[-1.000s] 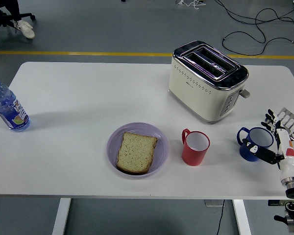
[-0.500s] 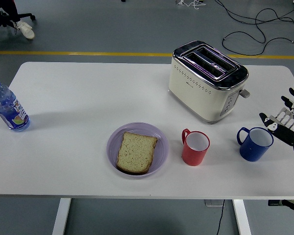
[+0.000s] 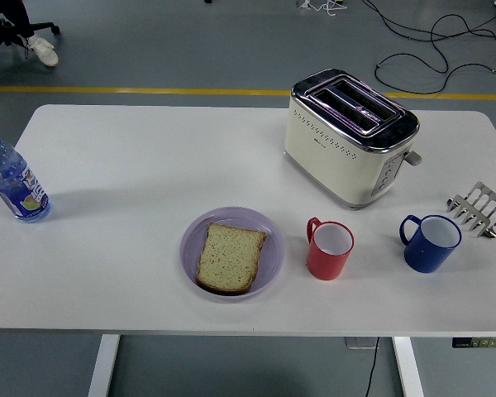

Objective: Pick up the cup,pour liquid into bread,place the cup on the desk

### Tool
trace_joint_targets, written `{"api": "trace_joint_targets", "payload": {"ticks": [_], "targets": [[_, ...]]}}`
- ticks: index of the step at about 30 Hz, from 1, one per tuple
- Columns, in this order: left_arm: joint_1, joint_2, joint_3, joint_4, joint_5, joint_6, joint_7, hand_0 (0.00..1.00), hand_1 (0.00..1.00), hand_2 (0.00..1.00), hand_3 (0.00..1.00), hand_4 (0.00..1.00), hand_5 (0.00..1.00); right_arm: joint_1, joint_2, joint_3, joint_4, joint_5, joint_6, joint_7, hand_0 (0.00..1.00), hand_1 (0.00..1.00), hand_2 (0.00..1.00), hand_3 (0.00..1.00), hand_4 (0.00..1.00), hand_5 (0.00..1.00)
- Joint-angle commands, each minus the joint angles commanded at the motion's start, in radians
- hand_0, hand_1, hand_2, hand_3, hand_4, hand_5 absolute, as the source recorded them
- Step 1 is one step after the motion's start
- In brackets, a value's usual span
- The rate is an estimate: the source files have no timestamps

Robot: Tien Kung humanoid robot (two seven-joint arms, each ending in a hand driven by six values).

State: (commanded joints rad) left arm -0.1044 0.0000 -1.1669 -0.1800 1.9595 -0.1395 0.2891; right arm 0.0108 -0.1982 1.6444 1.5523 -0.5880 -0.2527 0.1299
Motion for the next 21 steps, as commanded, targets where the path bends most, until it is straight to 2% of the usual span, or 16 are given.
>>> {"api": "trace_joint_targets", "payload": {"ticks": [1,2,7,8,21], "targets": [[0.0,0.0,0.002,0.0,-0.001,0.0,0.0,0.657,0.689,0.708,0.59,0.296,0.892,0.001,0.002,0.015,-0.006,0.045,0.01,-0.018,0.668,0.62,0.651,0.602,0.699,0.123],[0.0,0.0,0.004,0.0,-0.003,0.0,0.0,0.657,0.689,0.708,0.59,0.296,0.892,0.001,0.005,0.029,-0.011,0.085,0.015,-0.03,0.63,0.579,0.631,0.594,0.693,0.119],[0.0,0.0,0.011,0.0,-0.01,0.001,0.0,0.657,0.689,0.708,0.59,0.296,0.892,0.001,0.015,0.082,-0.039,0.265,0.048,-0.068,0.63,0.579,0.631,0.594,0.693,0.119],[0.0,0.0,0.011,0.0,-0.01,0.001,0.0,0.657,0.69,0.708,0.591,0.297,0.892,0.001,0.016,0.086,-0.041,0.275,0.05,-0.071,0.611,0.555,0.619,0.589,0.676,0.098],[0.0,0.0,0.005,0.0,-0.001,0.001,-0.001,0.657,0.69,0.708,0.59,0.295,0.895,0.001,0.026,0.113,-0.063,0.339,0.056,-0.094,0.595,0.535,0.609,0.583,0.651,0.082]]}}
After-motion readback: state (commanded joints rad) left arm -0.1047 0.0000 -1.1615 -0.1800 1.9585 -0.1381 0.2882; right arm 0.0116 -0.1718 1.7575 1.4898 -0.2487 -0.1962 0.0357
